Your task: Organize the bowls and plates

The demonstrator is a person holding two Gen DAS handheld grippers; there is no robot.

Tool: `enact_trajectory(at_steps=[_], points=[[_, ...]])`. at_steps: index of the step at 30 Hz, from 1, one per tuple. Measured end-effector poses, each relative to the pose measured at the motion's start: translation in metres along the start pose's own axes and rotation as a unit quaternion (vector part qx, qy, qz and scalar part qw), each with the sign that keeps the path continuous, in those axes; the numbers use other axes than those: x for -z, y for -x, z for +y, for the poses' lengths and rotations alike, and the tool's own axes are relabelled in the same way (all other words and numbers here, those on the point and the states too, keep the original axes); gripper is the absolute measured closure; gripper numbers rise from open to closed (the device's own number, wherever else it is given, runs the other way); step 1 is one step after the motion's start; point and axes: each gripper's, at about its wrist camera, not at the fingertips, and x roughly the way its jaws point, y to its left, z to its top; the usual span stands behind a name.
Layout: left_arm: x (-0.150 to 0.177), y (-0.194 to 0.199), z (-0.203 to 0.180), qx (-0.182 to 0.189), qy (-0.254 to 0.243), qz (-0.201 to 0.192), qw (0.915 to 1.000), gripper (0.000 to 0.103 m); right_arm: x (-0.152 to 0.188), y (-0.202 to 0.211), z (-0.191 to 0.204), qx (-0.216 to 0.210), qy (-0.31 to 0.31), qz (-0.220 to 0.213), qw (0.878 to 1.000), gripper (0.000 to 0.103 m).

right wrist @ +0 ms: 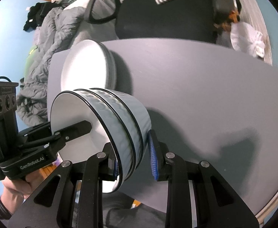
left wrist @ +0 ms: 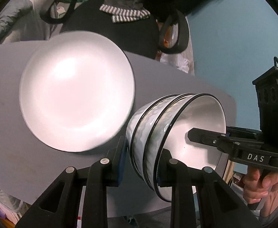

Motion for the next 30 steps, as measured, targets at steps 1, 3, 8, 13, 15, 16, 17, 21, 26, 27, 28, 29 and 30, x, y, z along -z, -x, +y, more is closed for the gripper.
enact_trajectory(at_steps=[1,3,8,13,15,16,17,21,26,27,28,29,30], points=[[-0.002,0.004,0.003,-0.001,0.001,-0.004,1.0,0.078,-0.003,0.0,0.005,0.001,0.003,-0.001,1.0,0.077],[-0.005,0.011,0.01,-0.002,0.002,-0.011,0.9999,0.078,-0.01,0.0,0.016,0.002,0.012,-0.004,1.0,0.077],[-0.017,0.027,0.033,-0.003,0.018,-0.021,0.9996,0.079,-0.026,-0.007,0.043,0.005,0.031,-0.008,0.999,0.077],[-0.018,0.032,0.061,-0.009,0.032,-0.029,0.999,0.079,-0.039,-0.02,0.059,0.0,0.039,-0.005,0.999,0.077],[-0.019,0.031,0.076,-0.013,0.04,-0.03,0.9987,0.079,-0.045,-0.027,0.065,-0.002,0.041,-0.002,0.999,0.077],[-0.019,0.029,0.081,-0.015,0.042,-0.03,0.9985,0.079,-0.049,-0.032,0.069,-0.002,0.041,0.0,0.999,0.077],[-0.02,0.026,0.088,-0.017,0.045,-0.029,0.9984,0.079,-0.053,-0.038,0.073,-0.002,0.042,0.003,0.999,0.077],[-0.025,0.018,0.108,-0.022,0.052,-0.028,0.998,0.079,-0.064,-0.053,0.079,-0.006,0.036,0.013,0.999,0.077],[-0.031,0.015,0.116,-0.027,0.054,-0.027,0.9978,0.079,-0.073,-0.065,0.083,0.001,0.037,0.025,0.999,0.077],[-0.034,0.014,0.117,-0.029,0.052,-0.028,0.9979,0.079,-0.075,-0.066,0.083,0.002,0.037,0.025,0.999,0.077],[-0.035,0.014,0.117,-0.03,0.05,-0.029,0.9979,0.079,-0.076,-0.067,0.083,0.003,0.036,0.026,0.999,0.077],[-0.035,0.014,0.117,-0.031,0.049,-0.029,0.9979,0.079,-0.076,-0.068,0.084,0.004,0.035,0.026,0.999,0.077],[-0.036,0.013,0.118,-0.033,0.046,-0.029,0.998,0.079,-0.076,-0.067,0.083,0.005,0.035,0.025,0.999,0.077]])
